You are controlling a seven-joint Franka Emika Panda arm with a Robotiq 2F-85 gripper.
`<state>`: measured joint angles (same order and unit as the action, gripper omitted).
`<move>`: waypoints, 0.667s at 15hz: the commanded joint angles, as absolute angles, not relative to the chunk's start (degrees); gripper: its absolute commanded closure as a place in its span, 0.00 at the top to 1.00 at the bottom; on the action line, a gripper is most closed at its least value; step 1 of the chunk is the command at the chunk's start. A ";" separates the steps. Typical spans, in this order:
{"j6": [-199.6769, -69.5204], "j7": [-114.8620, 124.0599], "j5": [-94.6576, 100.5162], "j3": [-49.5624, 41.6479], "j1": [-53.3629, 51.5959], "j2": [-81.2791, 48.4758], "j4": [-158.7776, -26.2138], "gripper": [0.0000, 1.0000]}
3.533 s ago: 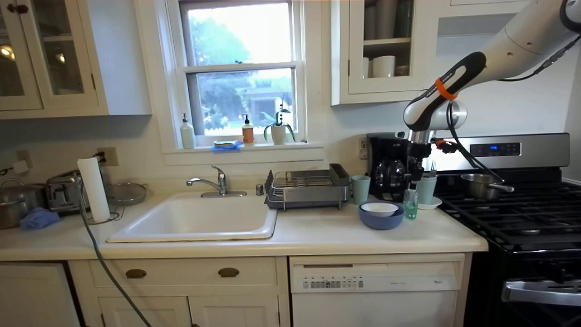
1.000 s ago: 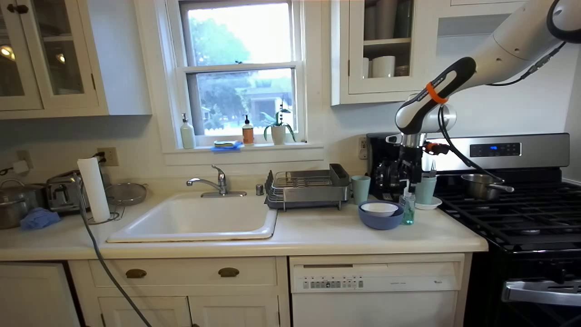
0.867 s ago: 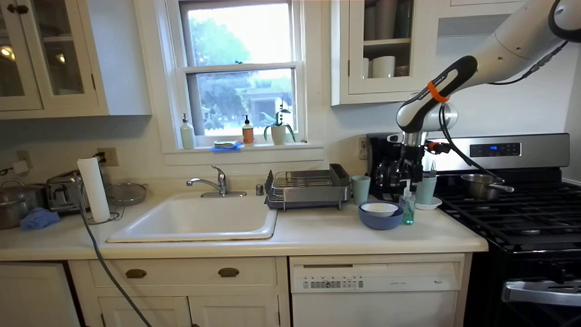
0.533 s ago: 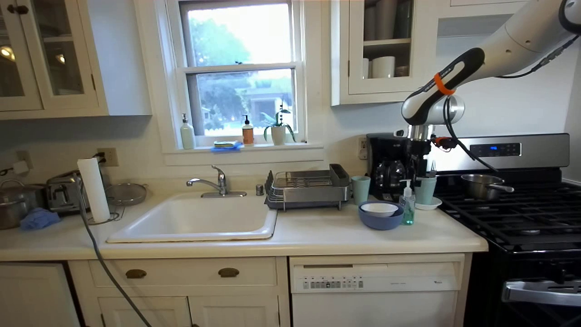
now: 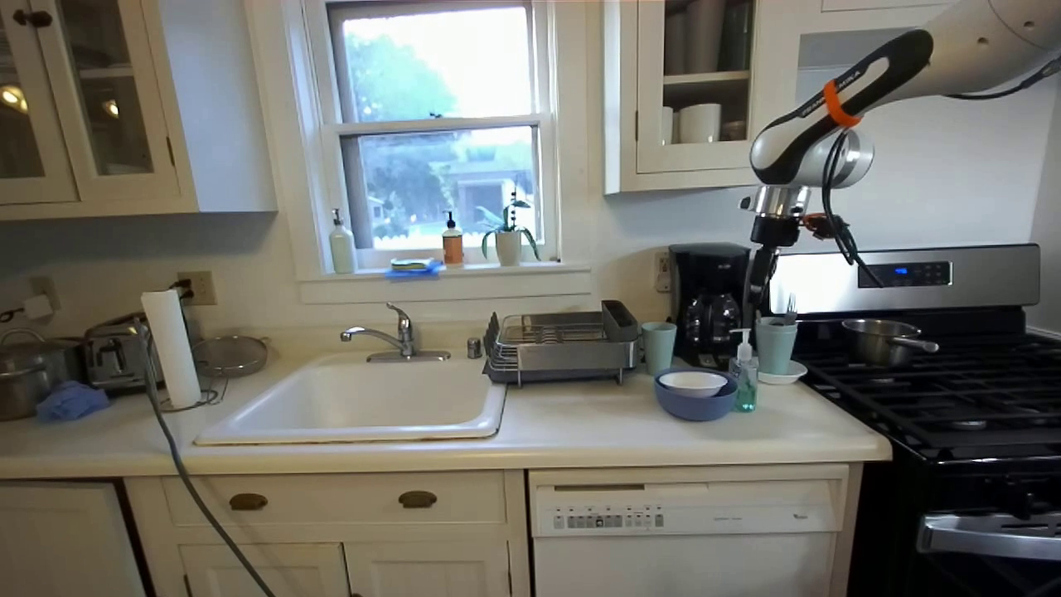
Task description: Move the pump bottle to the left
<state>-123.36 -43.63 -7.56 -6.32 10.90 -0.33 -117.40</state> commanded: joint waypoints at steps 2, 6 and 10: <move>-122.15 -25.82 -7.15 -5.96 8.26 9.74 -122.23 1.00; -121.30 -10.23 -5.34 -4.42 6.36 14.67 -124.69 1.00; -119.60 -13.49 -6.63 -5.26 4.42 14.30 -123.97 1.00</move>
